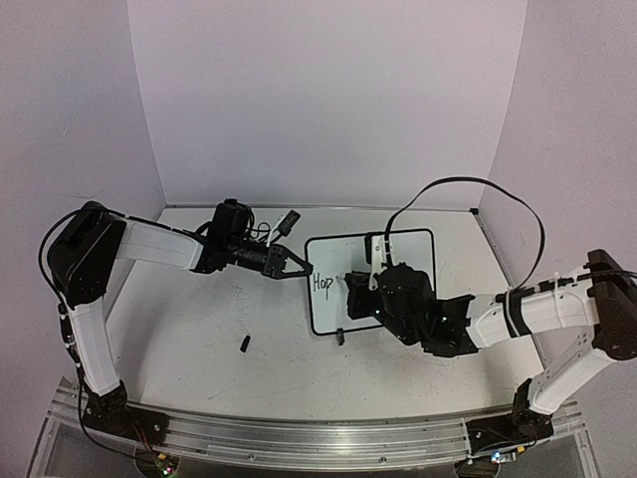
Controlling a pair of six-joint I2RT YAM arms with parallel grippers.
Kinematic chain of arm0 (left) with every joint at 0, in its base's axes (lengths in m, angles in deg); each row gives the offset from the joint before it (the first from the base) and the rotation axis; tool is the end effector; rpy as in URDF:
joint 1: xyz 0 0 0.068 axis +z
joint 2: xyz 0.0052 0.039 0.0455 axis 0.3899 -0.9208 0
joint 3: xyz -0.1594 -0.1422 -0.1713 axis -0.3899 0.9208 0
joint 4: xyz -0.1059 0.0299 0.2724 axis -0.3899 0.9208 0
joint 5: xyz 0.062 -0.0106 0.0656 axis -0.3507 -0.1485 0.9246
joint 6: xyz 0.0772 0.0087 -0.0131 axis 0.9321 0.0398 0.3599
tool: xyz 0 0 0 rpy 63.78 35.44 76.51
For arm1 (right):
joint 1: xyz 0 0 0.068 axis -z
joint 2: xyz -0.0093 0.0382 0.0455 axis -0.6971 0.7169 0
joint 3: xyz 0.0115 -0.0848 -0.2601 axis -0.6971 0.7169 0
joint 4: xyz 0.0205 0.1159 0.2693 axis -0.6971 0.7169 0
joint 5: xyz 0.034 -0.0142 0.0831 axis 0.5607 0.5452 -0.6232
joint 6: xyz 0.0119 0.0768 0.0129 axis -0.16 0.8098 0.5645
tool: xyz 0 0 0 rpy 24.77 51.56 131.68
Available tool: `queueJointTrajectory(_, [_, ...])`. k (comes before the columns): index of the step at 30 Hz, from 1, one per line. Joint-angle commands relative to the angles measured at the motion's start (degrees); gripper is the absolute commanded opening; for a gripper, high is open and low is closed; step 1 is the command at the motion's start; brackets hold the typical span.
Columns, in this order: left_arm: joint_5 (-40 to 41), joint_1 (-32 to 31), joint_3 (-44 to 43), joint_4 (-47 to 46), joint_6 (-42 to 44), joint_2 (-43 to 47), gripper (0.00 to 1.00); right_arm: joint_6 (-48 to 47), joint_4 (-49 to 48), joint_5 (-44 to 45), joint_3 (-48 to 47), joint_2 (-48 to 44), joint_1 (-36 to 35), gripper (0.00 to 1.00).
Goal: Write a sentence on the whiteboard
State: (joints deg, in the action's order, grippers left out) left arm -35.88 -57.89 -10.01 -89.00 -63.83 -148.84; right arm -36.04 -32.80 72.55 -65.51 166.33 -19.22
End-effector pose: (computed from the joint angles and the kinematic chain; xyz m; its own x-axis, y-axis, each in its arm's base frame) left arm 0.3359 -0.3022 0.1642 -0.6702 0.2296 -0.7058 0.7404 0.1413 -0.6571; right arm 0.2001 0.3273 0.1959 -0.3460 0.0845 -0.9344 -0.4799 0.8398 0.2536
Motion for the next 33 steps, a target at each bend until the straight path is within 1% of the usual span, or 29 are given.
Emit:
queueJointTrajectory(1, [-2.79,-0.39,0.26,0.54,-1.69,2.58,0.0,-1.24,-1.09,0.75,-2.87,1.34,0.24,0.0])
queueJointTrajectory(6, [-2.81,-0.39,0.26,0.54,-1.69,2.58,0.0,-1.59,-1.77,-0.13,-2.76,1.55,0.25,0.0])
queueJointTrajectory(15, [-2.82,-0.39,0.26,0.54,-1.7,2.67,0.0,-1.18,-1.42,1.31,-2.58,2.3,0.26,0.0])
queueJointTrajectory(33, [-2.71,-0.4,0.34,0.54,-1.79,2.92,0.0,2.56,3.14,1.4,-1.9,2.53,-0.67,0.0])
